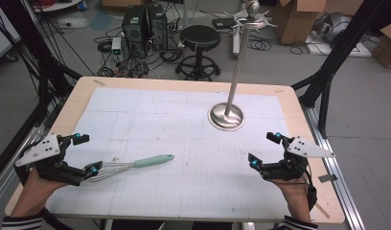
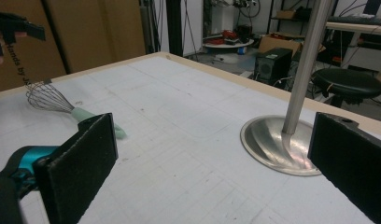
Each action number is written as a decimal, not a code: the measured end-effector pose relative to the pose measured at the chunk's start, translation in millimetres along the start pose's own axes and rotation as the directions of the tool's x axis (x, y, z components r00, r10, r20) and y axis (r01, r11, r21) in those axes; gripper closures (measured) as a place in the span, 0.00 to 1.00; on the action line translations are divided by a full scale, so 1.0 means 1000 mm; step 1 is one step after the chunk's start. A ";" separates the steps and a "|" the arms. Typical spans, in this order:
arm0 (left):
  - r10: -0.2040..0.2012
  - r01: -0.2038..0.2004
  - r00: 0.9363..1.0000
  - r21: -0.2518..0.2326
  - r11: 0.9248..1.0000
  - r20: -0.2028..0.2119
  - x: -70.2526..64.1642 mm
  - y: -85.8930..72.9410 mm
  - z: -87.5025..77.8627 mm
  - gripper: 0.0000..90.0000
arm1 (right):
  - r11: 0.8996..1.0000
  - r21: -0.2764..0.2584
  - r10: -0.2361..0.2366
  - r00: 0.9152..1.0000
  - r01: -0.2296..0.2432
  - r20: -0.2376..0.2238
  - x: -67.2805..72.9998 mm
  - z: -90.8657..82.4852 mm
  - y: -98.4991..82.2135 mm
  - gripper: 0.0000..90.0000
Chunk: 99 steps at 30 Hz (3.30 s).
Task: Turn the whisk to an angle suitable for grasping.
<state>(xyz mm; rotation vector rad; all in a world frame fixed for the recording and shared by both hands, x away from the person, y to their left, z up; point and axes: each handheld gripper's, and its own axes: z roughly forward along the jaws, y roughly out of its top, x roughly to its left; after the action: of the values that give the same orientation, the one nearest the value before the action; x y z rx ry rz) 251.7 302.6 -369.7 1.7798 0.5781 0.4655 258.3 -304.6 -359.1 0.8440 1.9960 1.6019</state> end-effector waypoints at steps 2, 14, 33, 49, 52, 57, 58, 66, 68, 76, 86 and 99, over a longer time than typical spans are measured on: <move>-0.003 0.003 1.000 0.000 1.000 -0.002 0.001 -0.001 0.000 0.02 | 1.000 0.000 0.000 1.000 0.000 0.001 -0.001 0.000 0.000 0.01; -0.021 0.022 1.000 -0.030 0.999 0.020 0.006 0.001 -0.001 0.02 | 1.000 0.006 0.008 1.000 -0.008 -0.001 -0.002 0.003 -0.002 0.01; 0.032 -0.059 0.983 0.148 0.987 0.178 0.025 0.050 0.029 0.02 | 0.999 0.031 -0.009 1.000 0.009 -0.011 -0.003 0.006 -0.001 0.01; 0.134 -0.230 0.951 0.351 0.908 0.278 0.026 0.086 0.073 0.02 | 0.999 0.031 -0.015 1.000 0.016 -0.020 -0.001 0.007 0.001 0.01; 0.150 -0.280 0.935 0.409 0.869 0.321 0.023 0.088 0.086 0.02 | 0.999 0.029 -0.019 1.000 0.020 -0.024 0.000 0.007 0.002 0.01; 0.161 -0.341 0.905 0.446 0.828 0.393 0.019 0.089 0.101 0.02 | 0.999 0.028 -0.020 1.000 0.020 -0.024 0.000 0.007 0.002 0.01; 0.168 -0.368 0.894 0.466 0.805 0.416 0.017 0.089 0.106 0.02 | 0.999 0.026 -0.019 0.999 0.019 -0.026 -0.001 0.007 0.002 0.01; 0.179 -0.461 0.858 0.567 0.683 0.482 0.006 0.082 0.138 0.02 | 0.999 0.026 -0.022 0.999 0.023 -0.030 0.000 0.007 0.002 0.01; 0.166 -0.472 0.855 0.603 0.644 0.492 0.002 0.074 0.149 0.02 | 0.999 0.026 -0.023 0.999 0.023 -0.033 0.000 0.007 0.002 0.01; 0.152 -0.496 0.846 0.649 0.577 0.512 -0.005 0.060 0.169 0.02 | 0.999 0.021 -0.027 0.998 0.028 -0.051 0.000 0.007 0.003 0.01; 0.153 -0.520 0.831 0.649 0.555 0.535 -0.012 0.045 0.189 0.05 | 0.999 0.017 -0.035 0.998 0.036 -0.055 0.001 0.006 0.003 0.01; 0.113 -0.487 0.843 0.656 0.576 0.526 -0.015 0.028 0.193 0.11 | 0.999 0.019 -0.034 0.998 0.035 -0.056 0.001 0.006 0.003 0.01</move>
<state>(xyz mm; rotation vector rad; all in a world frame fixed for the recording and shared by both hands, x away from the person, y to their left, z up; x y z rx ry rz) 356.4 138.8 -395.1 2.7633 0.1102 -0.0034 262.2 -300.0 -357.4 0.7754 2.0571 1.6053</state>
